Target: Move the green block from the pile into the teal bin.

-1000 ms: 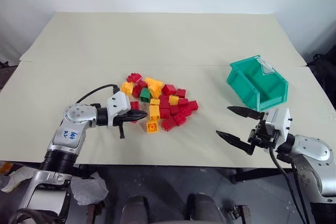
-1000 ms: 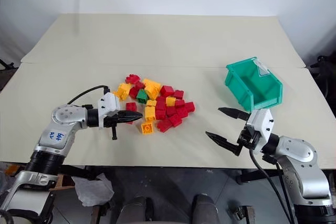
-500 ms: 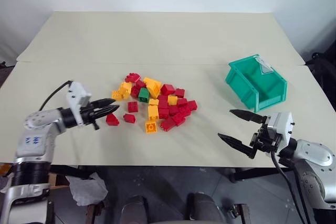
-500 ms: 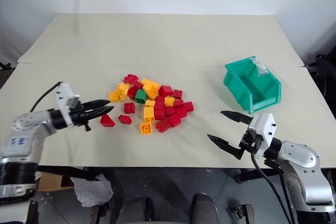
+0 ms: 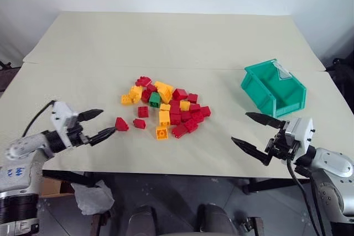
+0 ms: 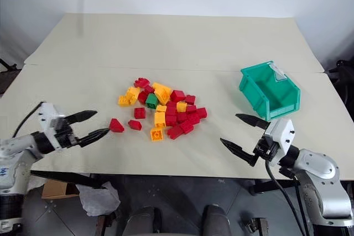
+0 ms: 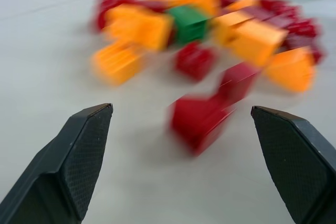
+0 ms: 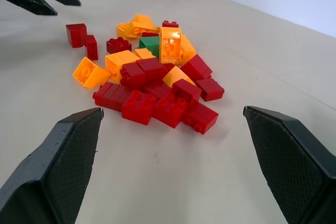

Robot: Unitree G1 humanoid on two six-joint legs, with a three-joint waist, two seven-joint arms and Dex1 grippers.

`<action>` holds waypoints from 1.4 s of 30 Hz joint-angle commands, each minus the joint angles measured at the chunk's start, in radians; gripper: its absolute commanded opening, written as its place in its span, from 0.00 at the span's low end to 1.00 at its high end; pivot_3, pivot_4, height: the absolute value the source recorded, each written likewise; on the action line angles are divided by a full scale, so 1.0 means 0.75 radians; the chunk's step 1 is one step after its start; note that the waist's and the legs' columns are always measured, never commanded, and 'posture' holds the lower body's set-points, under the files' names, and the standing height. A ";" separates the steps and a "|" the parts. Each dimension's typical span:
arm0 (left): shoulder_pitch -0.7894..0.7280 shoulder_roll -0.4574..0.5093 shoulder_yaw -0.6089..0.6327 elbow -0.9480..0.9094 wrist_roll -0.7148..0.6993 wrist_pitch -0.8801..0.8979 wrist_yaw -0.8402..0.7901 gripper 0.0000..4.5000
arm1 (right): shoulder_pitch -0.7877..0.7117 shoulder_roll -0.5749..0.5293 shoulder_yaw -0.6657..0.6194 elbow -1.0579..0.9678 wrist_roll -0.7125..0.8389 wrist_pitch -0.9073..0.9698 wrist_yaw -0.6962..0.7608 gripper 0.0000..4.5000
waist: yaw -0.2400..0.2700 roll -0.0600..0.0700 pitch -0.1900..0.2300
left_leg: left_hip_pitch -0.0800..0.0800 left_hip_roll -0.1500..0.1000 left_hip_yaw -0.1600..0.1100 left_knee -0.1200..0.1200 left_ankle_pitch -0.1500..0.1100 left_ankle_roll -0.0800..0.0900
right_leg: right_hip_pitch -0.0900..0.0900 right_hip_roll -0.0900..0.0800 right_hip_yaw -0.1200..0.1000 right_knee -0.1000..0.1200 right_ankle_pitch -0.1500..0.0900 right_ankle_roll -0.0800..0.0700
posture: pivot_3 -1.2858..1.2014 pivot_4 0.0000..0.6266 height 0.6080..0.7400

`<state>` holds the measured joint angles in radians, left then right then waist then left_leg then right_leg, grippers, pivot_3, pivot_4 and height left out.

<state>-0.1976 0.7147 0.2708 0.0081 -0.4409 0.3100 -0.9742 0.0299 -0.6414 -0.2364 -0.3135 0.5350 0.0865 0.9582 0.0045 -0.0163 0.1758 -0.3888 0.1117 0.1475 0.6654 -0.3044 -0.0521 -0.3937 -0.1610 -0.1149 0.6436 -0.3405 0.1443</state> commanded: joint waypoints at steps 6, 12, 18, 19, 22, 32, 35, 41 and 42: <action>-0.271 -0.108 -0.289 -0.221 0.063 0.373 0.273 1.00 | -0.041 0.005 0.004 -0.014 0.005 -0.022 0.001 1.00 | -0.005 0.000 0.000 | 0.000 0.000 0.000 0.000 0.000 0.000 | 0.000 0.000 0.001 0.000 0.000 0.000 | 0.52 0.24 1.00; -0.505 -0.251 -0.408 0.018 0.207 0.483 0.492 0.87 | -0.034 0.018 0.005 -0.030 -0.001 -0.030 -0.016 1.00 | 0.001 0.000 0.000 | 0.000 0.000 0.000 0.002 0.000 0.000 | 0.000 0.000 0.001 0.000 0.000 0.000 | 0.52 0.24 1.00; -0.629 -0.382 -0.387 0.175 0.256 0.547 0.645 0.87 | -0.002 0.035 -0.008 -0.052 -0.005 -0.042 -0.047 1.00 | 0.018 -0.001 0.000 | -0.001 -0.001 0.000 0.001 0.000 0.000 | 0.000 0.000 0.001 -0.001 0.000 0.001 | 0.52 0.24 1.00; -0.639 -0.392 -0.396 0.190 0.260 0.553 0.650 0.87 | 0.001 0.039 -0.004 -0.055 -0.007 -0.042 -0.053 1.00 | 0.018 -0.001 0.000 | 0.000 -0.001 0.000 0.001 0.000 0.000 | 0.000 0.000 0.001 -0.001 0.000 0.001 | 0.52 0.24 1.00; -0.663 -0.423 -0.415 0.235 0.279 0.559 0.673 0.87 | 0.011 0.044 0.006 -0.068 -0.010 -0.047 -0.066 1.00 | 0.026 -0.001 0.000 | 0.000 -0.001 0.000 0.002 0.000 0.000 | 0.000 0.000 0.001 -0.001 0.000 0.001 | 0.52 0.24 1.00; -0.708 -0.345 -0.524 0.302 0.366 0.640 0.595 0.60 | 0.026 0.048 0.004 -0.084 -0.010 -0.051 -0.093 1.00 | 0.025 0.000 0.000 | 0.001 -0.001 0.000 0.004 0.000 0.000 | 0.002 0.000 0.001 0.000 0.000 0.001 | 0.52 0.24 1.00; -0.713 -0.311 -0.546 0.319 0.377 0.634 0.566 0.40 | 0.029 0.051 0.009 -0.087 -0.010 -0.054 -0.100 1.00 | 0.025 0.001 -0.001 | 0.002 -0.001 0.000 0.004 0.000 0.000 | 0.002 0.000 0.002 0.000 0.000 0.001 | 0.52 0.24 1.00; -0.717 -0.290 -0.548 0.337 0.377 0.563 0.515 0.33 | 0.014 0.060 0.026 -0.084 -0.016 -0.053 -0.109 1.00 | 0.021 0.001 -0.001 | 0.002 -0.001 0.000 0.005 0.000 0.000 | 0.002 0.000 0.003 0.000 0.000 0.001 | 0.52 0.24 1.00; -0.719 -0.287 -0.547 0.342 0.379 0.551 0.509 0.33 | 0.013 0.060 0.027 -0.084 -0.016 -0.053 -0.110 1.00 | 0.021 0.001 -0.001 | 0.002 -0.001 0.000 0.005 0.000 0.000 | 0.002 0.000 0.003 0.000 0.000 0.001 | 0.52 0.24 1.00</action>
<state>-0.7599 0.4826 -0.1203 0.2238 -0.1921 0.7206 -0.5801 0.0460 -0.6005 -0.2051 -0.3469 0.5257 0.0656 0.8802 0.0205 -0.0157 0.1751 -0.3870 0.1112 0.1478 0.6690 -0.3043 -0.0520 -0.3924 -0.1608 -0.1128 0.6438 -0.3402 0.1450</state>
